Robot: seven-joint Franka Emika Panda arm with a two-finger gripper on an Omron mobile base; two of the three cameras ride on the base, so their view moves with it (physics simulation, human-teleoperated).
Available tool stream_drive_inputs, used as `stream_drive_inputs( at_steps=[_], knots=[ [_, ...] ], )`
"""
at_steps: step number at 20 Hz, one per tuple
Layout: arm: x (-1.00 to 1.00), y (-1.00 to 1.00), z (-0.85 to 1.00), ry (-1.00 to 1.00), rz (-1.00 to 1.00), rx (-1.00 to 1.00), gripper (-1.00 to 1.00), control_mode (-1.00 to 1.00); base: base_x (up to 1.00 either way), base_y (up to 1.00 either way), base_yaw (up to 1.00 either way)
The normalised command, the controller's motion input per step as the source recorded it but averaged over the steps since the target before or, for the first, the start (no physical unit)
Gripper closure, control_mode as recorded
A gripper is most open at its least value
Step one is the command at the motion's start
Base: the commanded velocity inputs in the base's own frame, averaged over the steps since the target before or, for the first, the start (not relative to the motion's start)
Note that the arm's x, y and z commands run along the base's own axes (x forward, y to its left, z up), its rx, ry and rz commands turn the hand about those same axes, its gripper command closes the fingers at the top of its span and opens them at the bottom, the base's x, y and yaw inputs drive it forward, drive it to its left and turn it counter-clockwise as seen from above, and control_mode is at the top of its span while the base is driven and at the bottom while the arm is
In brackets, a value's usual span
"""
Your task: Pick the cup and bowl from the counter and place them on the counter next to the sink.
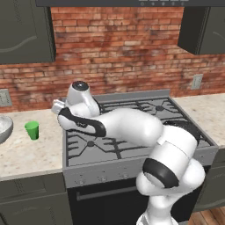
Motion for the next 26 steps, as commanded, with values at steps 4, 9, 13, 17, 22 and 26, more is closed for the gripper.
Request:
stream_drive_inputs(
  at_steps=[4, 9, 13, 17, 22, 26],
  knots=[
    [0.30, 0.19, 0.00, 0.26, -0.01, -0.01, -1.00, -1.00, 0.00, 0.00, 0.00],
    [0.21, 0.01, -0.01, 0.22, 0.12, 0.00, -1.00, -1.00, 0.00, 0.00, 0.00],
    [0.09, -0.15, 0.00, 0.02, 0.18, 0.00, -1.00, -1.00, 0.00, 0.00, 0.00],
    [0.00, -0.01, -0.06, -0.08, 0.12, 0.00, -1.00, -1.00, 0.00, 0.00, 0.00],
    [-0.01, 0.00, -0.20, -0.24, 0.11, 0.00, -1.00, -1.00, 0.00, 0.00, 0.00],
    [0.00, 0.00, -0.23, -0.23, 0.09, 0.00, -1.00, -1.00, 0.00, 0.00, 0.00]
  ],
)
